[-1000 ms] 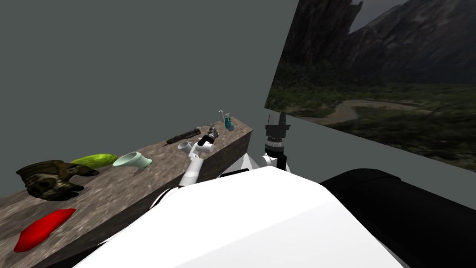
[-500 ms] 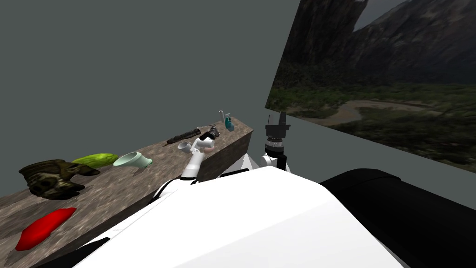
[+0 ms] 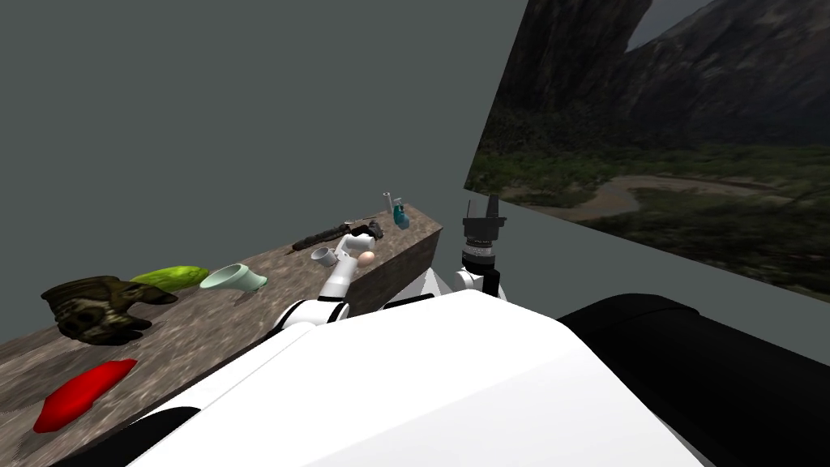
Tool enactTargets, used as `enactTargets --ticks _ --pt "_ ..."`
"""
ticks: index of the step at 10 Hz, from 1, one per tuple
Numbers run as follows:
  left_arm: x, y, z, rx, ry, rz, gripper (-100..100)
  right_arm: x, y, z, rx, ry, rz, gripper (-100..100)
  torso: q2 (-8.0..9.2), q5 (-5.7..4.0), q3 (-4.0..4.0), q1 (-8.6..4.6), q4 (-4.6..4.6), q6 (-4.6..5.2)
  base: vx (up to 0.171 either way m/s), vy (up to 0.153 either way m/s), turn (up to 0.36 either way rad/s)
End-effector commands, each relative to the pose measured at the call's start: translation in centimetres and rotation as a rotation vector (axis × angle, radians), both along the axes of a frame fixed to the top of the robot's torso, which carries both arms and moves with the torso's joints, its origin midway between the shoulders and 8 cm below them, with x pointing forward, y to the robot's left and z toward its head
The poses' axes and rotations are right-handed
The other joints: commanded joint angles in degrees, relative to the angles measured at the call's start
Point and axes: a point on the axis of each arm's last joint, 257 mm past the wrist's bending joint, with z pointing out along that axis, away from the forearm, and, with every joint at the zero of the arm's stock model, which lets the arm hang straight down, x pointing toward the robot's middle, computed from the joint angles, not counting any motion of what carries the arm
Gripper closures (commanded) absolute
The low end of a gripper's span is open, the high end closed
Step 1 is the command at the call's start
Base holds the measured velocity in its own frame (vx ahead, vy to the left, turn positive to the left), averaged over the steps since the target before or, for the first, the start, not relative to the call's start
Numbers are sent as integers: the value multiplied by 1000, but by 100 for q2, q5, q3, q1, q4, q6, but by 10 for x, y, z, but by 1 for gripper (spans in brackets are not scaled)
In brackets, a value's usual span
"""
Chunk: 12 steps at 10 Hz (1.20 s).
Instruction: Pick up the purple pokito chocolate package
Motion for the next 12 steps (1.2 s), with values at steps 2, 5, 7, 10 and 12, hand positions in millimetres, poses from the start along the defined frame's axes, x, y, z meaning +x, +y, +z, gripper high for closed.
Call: enactTargets --ticks 2,5,7,10,12 --pt "1 3 -14 4 85 17 -100 0 0 0 0 0 0 0 0 0 0 2 0 -1 9 7 23" --pt "6 5 -21 -5 180 43 -100 0 0 0 0 0 0 0 1 1 0 2 0 -1 10 9 30" --pt "5 8 -29 -4 244 61 -100 0 0 0 0 0 0 0 1 1 0 3 0 -1 7 11 29" --pt "0 13 -39 1 324 81 -100 0 0 0 0 0 0 0 2 1 1 5 1 -1 6 13 23" --pt "-3 16 -43 0 379 98 -100 0 0 0 0 0 0 0 2 1 1 6 1 -1 7 14 28"
